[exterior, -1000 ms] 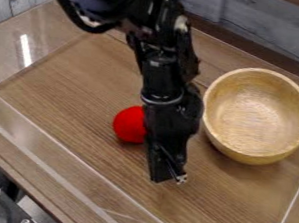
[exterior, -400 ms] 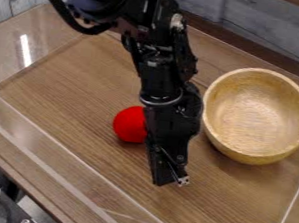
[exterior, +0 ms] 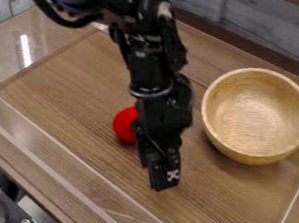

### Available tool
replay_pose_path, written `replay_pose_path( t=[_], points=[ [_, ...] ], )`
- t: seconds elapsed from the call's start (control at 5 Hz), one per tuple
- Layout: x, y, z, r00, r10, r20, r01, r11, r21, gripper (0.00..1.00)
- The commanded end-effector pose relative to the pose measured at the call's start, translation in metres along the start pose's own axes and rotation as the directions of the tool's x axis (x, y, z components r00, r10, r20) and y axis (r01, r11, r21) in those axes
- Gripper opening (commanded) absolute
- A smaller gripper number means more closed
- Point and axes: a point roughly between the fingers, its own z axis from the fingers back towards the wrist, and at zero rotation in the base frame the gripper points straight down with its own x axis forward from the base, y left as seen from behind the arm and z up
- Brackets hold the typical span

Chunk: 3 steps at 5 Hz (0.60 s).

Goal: Remove the green stick from the brown bowl and put it on the table

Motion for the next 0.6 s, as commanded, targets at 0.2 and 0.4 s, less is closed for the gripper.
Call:
replay_pose_path(
  t=[0.2, 0.4],
  points=[
    [-0.002, 0.019, 0.041, 0.996, -0.066, 0.064, 0.064, 0.997, 0.038, 1.0],
    [-0.012, 0.039, 0.059, 0.996, -0.044, 0.081, 0.038, 0.997, 0.072, 1.0]
  ],
)
